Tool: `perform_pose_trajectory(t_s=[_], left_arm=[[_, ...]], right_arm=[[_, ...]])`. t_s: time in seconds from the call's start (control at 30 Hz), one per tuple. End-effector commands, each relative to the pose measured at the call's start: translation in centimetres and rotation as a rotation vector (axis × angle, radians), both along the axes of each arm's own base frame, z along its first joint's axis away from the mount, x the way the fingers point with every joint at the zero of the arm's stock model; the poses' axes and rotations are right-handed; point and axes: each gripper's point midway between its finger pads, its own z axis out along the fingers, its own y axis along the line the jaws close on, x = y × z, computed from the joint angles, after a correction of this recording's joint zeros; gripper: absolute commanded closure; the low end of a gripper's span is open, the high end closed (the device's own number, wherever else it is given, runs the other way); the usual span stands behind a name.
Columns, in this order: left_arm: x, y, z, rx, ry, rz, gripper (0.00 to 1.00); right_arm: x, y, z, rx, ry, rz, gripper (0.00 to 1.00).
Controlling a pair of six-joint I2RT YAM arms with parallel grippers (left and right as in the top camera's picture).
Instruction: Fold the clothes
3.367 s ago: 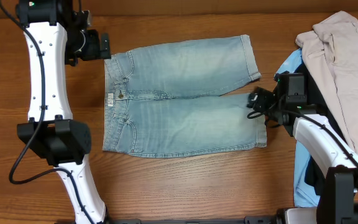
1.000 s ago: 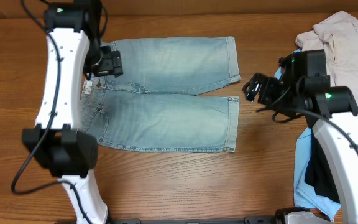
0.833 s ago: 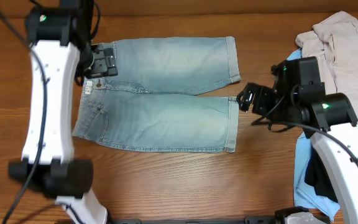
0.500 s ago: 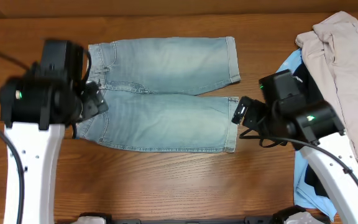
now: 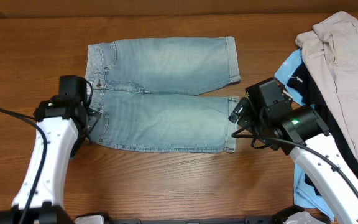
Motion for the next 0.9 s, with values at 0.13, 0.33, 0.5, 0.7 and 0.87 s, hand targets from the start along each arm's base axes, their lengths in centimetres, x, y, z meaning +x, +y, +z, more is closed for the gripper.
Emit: perform_pose_trajectory(t_s=[0.13,0.33,0.5,0.7,0.87], left_arm=[[2.2,0.7,-4.5,-0.092,0.008,0.079,0.0],[2.4,0.0,-7.7,-0.143,0.077,0.078,0.06],[2.1,0.2,-8.5,-0.135,0.107,0.067,0.06],[1.8,1.7,-8.2,-0.045,0.124,0.063,0.19],[2.4,2.5,-8.0,-0.002,0.102,0.067,0.25]], right_arm=[[0.3,-0.1,-1.7,-0.036,0.046,-0.017,0.0],[0.4,0.0,-3.2,-0.054,0.102,-0.015,0.0],[0.4,0.1,-4.0,-0.065,0.131,-0.014,0.0],[0.2,0.2,-4.9,-0.067,0.162,-0.011,0.01],[-0.1,0.6,-6.7,-0.049,0.195,-0.003,0.02]])
